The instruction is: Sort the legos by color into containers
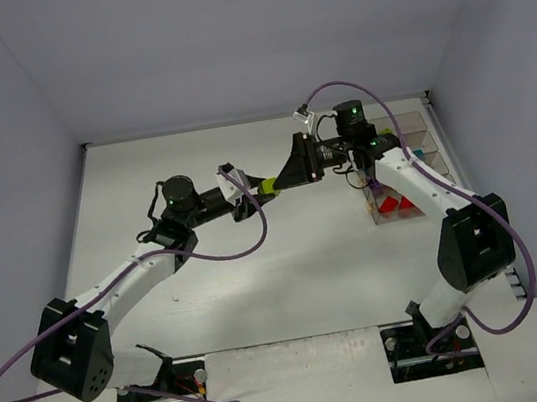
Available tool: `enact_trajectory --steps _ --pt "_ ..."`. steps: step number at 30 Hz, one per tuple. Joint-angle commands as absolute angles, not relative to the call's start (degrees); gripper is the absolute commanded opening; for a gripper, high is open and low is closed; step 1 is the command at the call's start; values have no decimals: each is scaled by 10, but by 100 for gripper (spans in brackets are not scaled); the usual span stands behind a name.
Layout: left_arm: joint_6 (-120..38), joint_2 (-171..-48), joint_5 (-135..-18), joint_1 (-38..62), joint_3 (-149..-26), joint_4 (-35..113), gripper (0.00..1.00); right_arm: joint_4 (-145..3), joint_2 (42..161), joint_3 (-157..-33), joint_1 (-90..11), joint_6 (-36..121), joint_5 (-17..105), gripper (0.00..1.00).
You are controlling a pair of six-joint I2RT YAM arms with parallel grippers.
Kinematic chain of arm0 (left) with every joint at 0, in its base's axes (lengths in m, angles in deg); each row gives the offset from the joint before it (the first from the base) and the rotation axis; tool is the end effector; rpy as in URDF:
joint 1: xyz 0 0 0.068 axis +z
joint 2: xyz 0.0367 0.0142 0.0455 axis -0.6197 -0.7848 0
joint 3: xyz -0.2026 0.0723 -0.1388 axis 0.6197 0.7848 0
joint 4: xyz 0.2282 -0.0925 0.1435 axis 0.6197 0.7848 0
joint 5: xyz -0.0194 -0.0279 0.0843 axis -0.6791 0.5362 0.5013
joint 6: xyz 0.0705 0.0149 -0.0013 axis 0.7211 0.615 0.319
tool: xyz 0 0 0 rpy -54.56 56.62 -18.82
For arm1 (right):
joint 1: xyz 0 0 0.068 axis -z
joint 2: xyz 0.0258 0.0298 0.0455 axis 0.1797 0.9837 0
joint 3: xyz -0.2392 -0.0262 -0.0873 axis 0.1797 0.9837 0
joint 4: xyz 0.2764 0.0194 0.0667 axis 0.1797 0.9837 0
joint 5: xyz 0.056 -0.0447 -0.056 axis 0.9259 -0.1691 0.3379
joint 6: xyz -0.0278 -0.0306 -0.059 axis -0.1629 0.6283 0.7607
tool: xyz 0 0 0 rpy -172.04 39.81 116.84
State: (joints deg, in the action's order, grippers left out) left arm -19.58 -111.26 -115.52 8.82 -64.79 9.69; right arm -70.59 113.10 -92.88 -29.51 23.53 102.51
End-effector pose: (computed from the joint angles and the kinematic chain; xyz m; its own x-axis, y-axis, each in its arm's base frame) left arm 0.2794 -0.2081 0.2886 0.2291 0.0097 -0.9734 0.9459 0.2340 0.2249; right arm 0.3572 0.1819 0.2964 -0.6992 -0.0597 -0.7125 -0.7129 0.1339 0.6884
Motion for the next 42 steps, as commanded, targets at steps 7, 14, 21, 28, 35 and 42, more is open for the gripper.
enact_trajectory --steps 7,14,21,28,35,42 --pt "-187 -1090 -1178 74 -650 25 11 -735 1114 -935 -312 234 1053 43" --pt "-181 -1088 -1171 74 -649 29 11 -736 1114 -932 -312 241 1064 16" --pt "-177 -1090 -1175 74 -637 38 16 -736 1118 -933 -312 241 1075 7" --pt "-153 -1090 -1193 77 -642 70 29 -736 1119 -934 -312 245 1081 6" --pt "-141 -1090 -1217 78 -653 108 40 -735 1118 -929 -312 251 1086 5" --pt "-140 -1090 -1217 78 -658 123 41 -735 1114 -920 -313 255 1087 3"
